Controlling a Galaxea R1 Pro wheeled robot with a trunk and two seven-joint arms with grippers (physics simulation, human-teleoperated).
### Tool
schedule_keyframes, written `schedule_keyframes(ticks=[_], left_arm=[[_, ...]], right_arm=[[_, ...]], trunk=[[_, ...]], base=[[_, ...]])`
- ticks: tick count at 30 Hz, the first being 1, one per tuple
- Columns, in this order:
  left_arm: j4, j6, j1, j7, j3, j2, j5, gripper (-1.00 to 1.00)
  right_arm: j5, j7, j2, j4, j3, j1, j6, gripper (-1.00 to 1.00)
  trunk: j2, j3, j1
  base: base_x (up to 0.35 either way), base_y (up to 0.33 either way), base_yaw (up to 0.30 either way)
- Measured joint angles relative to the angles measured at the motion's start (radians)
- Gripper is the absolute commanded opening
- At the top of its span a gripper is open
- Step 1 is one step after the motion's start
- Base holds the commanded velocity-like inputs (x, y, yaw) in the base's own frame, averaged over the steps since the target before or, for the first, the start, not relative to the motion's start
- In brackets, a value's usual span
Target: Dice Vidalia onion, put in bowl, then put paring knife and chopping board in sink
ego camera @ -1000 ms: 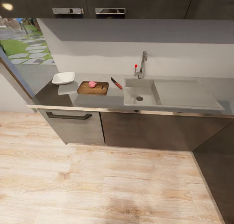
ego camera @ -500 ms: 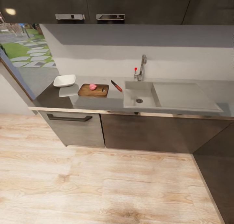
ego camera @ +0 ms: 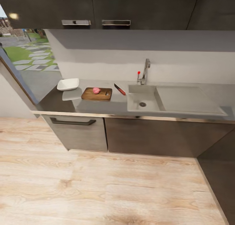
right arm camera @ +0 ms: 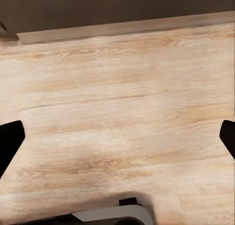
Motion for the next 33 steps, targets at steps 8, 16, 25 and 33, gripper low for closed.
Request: schedule_keyframes(ticks=[8,16,25,33], left_arm=[[0.007,0.0,0.0,0.0,0.0,0.0,0.0,1.0],[0.013,0.0,0.0,0.0,-0.001,0.0,0.0,1.0],[0.013,0.0,0.0,0.0,0.0,0.0,0.0,1.0],[0.013,0.0,0.0,0.0,0.0,-0.001,0.0,1.0]], right_arm=[[0.0,0.0,-0.001,0.0,0.0,0.0,0.0,1.0],[0.0,0.0,-0.002,-0.001,0.0,0.0,0.0,1.0],[-0.001,0.0,-0.002,-0.001,-0.001,0.0,0.0,1.0],[0.0,0.0,-0.002,-0.001,0.0,0.0,0.0,1.0]], trunk=[[0.0,0.013,0.0],[0.0,0.025,0.0],[0.0,0.04,0.0],[0.0,0.052,0.0]], base=[[0.154,0.252,0.0],[0.181,0.246,0.0],[0.1,0.056,0.0],[0.004,0.002,0.0]])
